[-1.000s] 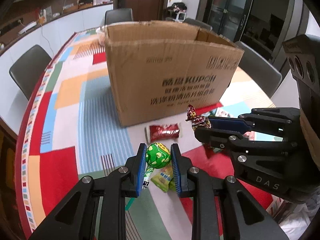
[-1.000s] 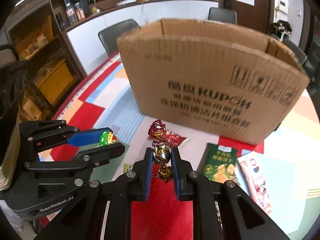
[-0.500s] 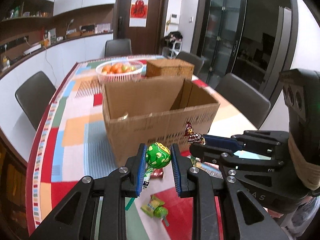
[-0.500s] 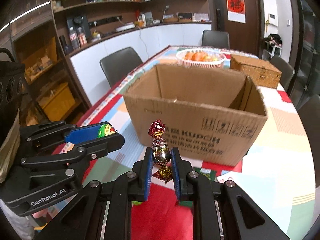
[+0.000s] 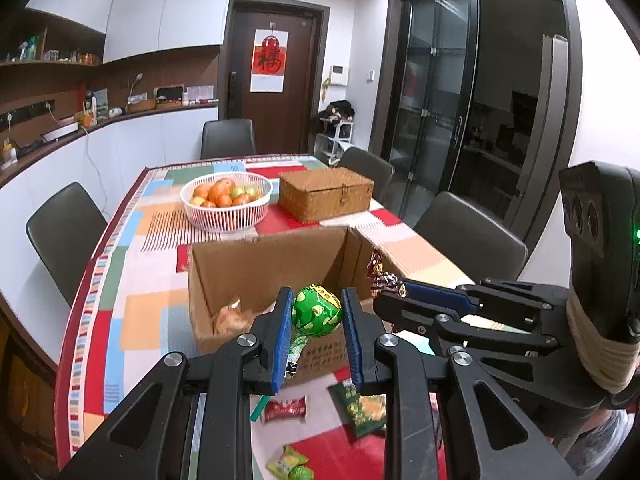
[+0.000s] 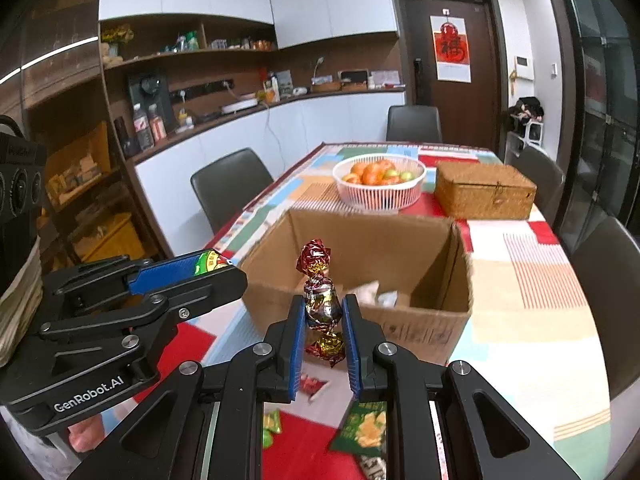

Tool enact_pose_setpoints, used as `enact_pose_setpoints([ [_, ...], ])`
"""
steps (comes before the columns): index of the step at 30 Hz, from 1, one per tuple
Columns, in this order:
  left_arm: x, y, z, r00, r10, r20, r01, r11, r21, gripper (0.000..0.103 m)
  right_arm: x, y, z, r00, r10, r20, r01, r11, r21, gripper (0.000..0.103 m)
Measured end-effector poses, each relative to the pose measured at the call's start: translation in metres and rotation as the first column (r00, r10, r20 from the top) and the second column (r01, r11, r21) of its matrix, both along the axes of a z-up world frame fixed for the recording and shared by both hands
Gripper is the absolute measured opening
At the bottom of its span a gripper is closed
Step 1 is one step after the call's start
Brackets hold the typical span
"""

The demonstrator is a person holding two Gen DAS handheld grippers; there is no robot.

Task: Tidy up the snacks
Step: 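Carry the lollipop and chocolates over the box and open both grippers, then move both tools back to the remaining snacks on the table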

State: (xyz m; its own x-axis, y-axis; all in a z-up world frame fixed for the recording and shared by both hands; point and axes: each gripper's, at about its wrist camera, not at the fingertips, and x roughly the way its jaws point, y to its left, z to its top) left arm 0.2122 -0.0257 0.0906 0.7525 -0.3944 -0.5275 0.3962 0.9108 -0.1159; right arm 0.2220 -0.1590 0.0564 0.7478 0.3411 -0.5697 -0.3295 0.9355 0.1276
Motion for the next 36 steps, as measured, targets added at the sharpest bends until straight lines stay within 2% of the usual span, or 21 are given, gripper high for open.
enact_pose_setpoints([
  [9, 0.042, -0.006, 0.003, 0.999, 0.042, -0.014, -0.042, 0.999, 0.028, 0.025, 0.040, -0.019, 0.006, 0.998, -0.052, -0.020, 0.052, 0.999, 0.015, 0.019],
  [16, 0.083, -0.013, -0.011, 0.996, 0.053, -0.078, -0.049, 0.997, 0.058, 0.025, 0.073, -0.026, 0.007, 0.994, -0.099, -0.039, 0.098, 0.995, -0.014, 0.019],
  [29, 0.121, -0.018, -0.047, 0.982, 0.077, -0.174, -0.056, 0.991, 0.125, 0.025, 0.113, -0.031, -0.022, 0.982, -0.135, -0.131, 0.128, 0.990, -0.059, 0.019],
  [30, 0.122, -0.020, -0.048, 0.982, 0.072, -0.175, -0.049, 0.990, 0.130, 0.029, 0.114, -0.031, -0.023, 0.982, -0.135, -0.134, 0.128, 0.990, -0.059, 0.019],
  [31, 0.121, -0.020, -0.048, 0.981, 0.077, -0.176, -0.053, 0.988, 0.142, 0.043, 0.116, -0.031, -0.025, 0.982, -0.135, -0.134, 0.128, 0.990, -0.062, 0.019],
  [32, 0.119, -0.020, -0.047, 0.982, 0.086, -0.169, -0.062, 0.987, 0.147, 0.051, 0.116, -0.030, -0.025, 0.982, -0.139, -0.129, 0.131, 0.989, -0.067, 0.020],
  [33, 0.116, -0.020, -0.044, 0.984, 0.089, -0.152, -0.067, 0.987, 0.145, 0.058, 0.117, -0.030, -0.025, 0.981, -0.150, -0.121, 0.142, 0.987, -0.074, 0.029],
  [34, 0.110, -0.019, -0.041, 0.987, 0.089, -0.132, -0.070, 0.987, 0.145, 0.058, 0.116, -0.030, -0.025, 0.980, -0.158, -0.120, 0.150, 0.986, -0.077, 0.034],
  [36, 0.096, -0.017, -0.034, 0.990, 0.096, -0.102, -0.080, 0.985, 0.151, 0.058, 0.109, -0.031, -0.022, 0.982, -0.159, -0.106, 0.154, 0.987, -0.055, 0.037],
])
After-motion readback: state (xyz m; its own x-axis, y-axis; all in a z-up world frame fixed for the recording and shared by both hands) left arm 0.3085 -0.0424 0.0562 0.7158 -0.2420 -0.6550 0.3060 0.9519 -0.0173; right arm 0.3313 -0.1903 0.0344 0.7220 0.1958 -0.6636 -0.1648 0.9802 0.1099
